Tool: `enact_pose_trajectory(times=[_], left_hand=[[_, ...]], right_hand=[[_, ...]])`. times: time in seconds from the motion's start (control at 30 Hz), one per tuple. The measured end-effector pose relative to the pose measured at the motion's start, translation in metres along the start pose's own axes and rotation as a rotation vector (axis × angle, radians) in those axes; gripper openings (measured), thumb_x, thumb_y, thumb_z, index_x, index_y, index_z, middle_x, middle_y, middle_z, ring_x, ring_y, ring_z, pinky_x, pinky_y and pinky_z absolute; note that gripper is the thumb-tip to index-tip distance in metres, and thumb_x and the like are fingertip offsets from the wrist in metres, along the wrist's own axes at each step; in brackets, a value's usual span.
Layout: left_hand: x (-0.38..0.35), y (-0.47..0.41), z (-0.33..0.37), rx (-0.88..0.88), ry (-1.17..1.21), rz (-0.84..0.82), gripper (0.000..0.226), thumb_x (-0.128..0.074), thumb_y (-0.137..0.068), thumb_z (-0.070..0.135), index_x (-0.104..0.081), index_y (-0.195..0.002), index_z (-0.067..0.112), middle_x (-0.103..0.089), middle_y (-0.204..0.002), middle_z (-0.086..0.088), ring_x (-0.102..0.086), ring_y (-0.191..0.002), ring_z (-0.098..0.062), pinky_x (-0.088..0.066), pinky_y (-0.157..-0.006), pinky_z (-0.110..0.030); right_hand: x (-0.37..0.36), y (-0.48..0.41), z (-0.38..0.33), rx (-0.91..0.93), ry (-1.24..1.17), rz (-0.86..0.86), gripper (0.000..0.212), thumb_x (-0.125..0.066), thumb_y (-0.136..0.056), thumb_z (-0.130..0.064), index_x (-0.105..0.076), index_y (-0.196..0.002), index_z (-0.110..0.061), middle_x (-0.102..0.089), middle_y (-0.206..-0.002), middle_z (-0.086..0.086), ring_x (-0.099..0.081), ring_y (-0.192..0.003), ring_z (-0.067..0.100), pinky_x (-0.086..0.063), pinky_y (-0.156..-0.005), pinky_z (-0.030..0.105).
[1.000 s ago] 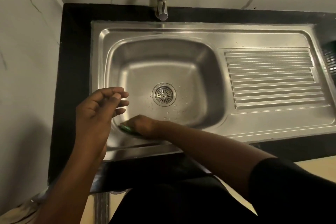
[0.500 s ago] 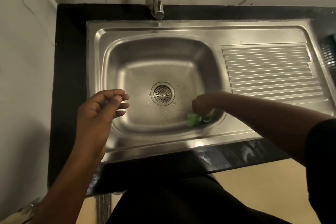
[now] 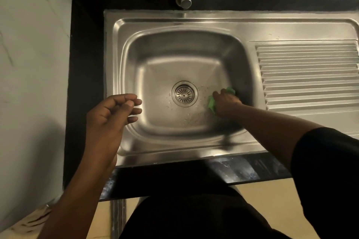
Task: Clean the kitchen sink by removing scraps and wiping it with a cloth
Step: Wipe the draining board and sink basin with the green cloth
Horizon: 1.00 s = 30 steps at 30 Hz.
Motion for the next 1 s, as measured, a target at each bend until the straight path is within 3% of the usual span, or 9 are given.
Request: enact_pose_trajectory(times=[0.07,0.17,0.3,0.4,0.57,0.73,0.83,0.93,1.0], left_hand=[[0.003,0.000,-0.002,0.004,-0.003,0.002,0.019,-0.064,-0.095,0.026,-0.081,-0.103,0.031,-0.082,-0.110,-0.003,-0.078,-0.101,-0.027,-0.061,-0.079,-0.025],[0.006,-0.002,-0.004,0.009,0.008,0.011,0.021,-0.063,-0.097,0.023,-0.081,-0.103,0.031,-0.082,-0.110,-0.002,-0.078,-0.102,-0.027,-0.062,-0.080,-0.025],[-0.001,-0.006,-0.003,0.014,0.030,0.016,0.020,-0.064,-0.096,0.023,-0.081,-0.101,0.032,-0.082,-0.109,-0.004,-0.079,-0.100,-0.026,-0.062,-0.079,-0.024],[-0.006,-0.010,0.000,0.013,0.049,0.022,0.019,-0.064,-0.094,0.023,-0.081,-0.099,0.029,-0.082,-0.107,-0.005,-0.079,-0.098,-0.025,-0.061,-0.077,-0.024],[-0.011,-0.014,0.000,0.024,0.034,0.029,0.018,-0.065,-0.093,0.024,-0.081,-0.100,0.029,-0.082,-0.107,-0.004,-0.079,-0.097,-0.025,-0.061,-0.079,-0.026],[-0.017,-0.018,-0.001,0.034,0.041,0.022,0.018,-0.064,-0.094,0.023,-0.079,-0.103,0.025,-0.082,-0.108,-0.007,-0.078,-0.097,-0.027,-0.060,-0.080,-0.030],[-0.019,-0.020,-0.001,0.036,0.026,0.008,0.018,-0.063,-0.096,0.022,-0.079,-0.102,0.026,-0.082,-0.109,-0.007,-0.077,-0.097,-0.026,-0.060,-0.079,-0.028],[-0.018,-0.021,-0.001,0.032,0.012,-0.002,0.019,-0.063,-0.096,0.023,-0.080,-0.101,0.030,-0.082,-0.109,-0.005,-0.078,-0.099,-0.026,-0.060,-0.080,-0.028],[-0.016,-0.021,-0.003,0.033,0.010,0.001,0.019,-0.063,-0.096,0.024,-0.080,-0.101,0.030,-0.082,-0.109,-0.005,-0.078,-0.098,-0.027,-0.060,-0.080,-0.028]], right_hand=[[-0.010,-0.003,-0.003,-0.055,-0.070,-0.055,0.058,-0.057,-0.099,-0.039,-0.039,-0.145,-0.009,-0.050,-0.139,0.024,-0.053,-0.126,0.042,-0.048,-0.102,0.046],[-0.026,0.004,-0.025,-0.096,-0.208,-0.173,0.061,-0.063,-0.095,-0.042,-0.042,-0.143,-0.011,-0.055,-0.133,0.019,-0.060,-0.116,0.037,-0.050,-0.084,0.038],[-0.037,0.009,-0.103,0.127,-0.242,-0.246,0.038,-0.064,-0.094,-0.032,-0.064,-0.120,-0.005,-0.069,-0.116,0.016,-0.067,-0.110,0.034,-0.054,-0.084,0.035],[-0.036,0.000,-0.166,0.211,-0.325,-0.224,0.034,-0.066,-0.091,-0.020,-0.062,-0.122,-0.006,-0.069,-0.118,0.017,-0.067,-0.110,0.035,-0.047,-0.076,0.030],[-0.034,-0.004,-0.228,0.336,-0.377,-0.127,0.034,-0.067,-0.092,-0.019,-0.059,-0.124,-0.012,-0.066,-0.120,0.016,-0.064,-0.111,0.037,-0.043,-0.077,0.033],[-0.039,-0.004,-0.168,0.285,-0.369,-0.082,0.033,-0.070,-0.089,-0.020,-0.063,-0.121,-0.017,-0.065,-0.119,0.016,-0.066,-0.108,0.038,-0.047,-0.080,0.035],[-0.027,-0.020,-0.098,0.159,-0.368,-0.058,0.033,-0.070,-0.089,-0.019,-0.065,-0.121,-0.016,-0.069,-0.122,0.016,-0.068,-0.111,0.036,-0.051,-0.084,0.033],[0.000,-0.042,-0.021,0.000,-0.376,0.036,0.031,-0.067,-0.091,-0.016,-0.064,-0.122,-0.014,-0.067,-0.122,0.018,-0.070,-0.104,0.037,-0.057,-0.073,0.034],[0.018,-0.058,0.011,-0.070,-0.373,0.114,0.031,-0.062,-0.095,-0.013,-0.061,-0.125,-0.010,-0.061,-0.126,0.022,-0.067,-0.106,0.041,-0.060,-0.076,0.038]])
Point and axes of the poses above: each hand's wrist, its own y-axis away from the middle knuckle, its own x-axis out of the back of the hand, z = x × y, the point moved 7 cm from there along -y, towards the middle knuckle
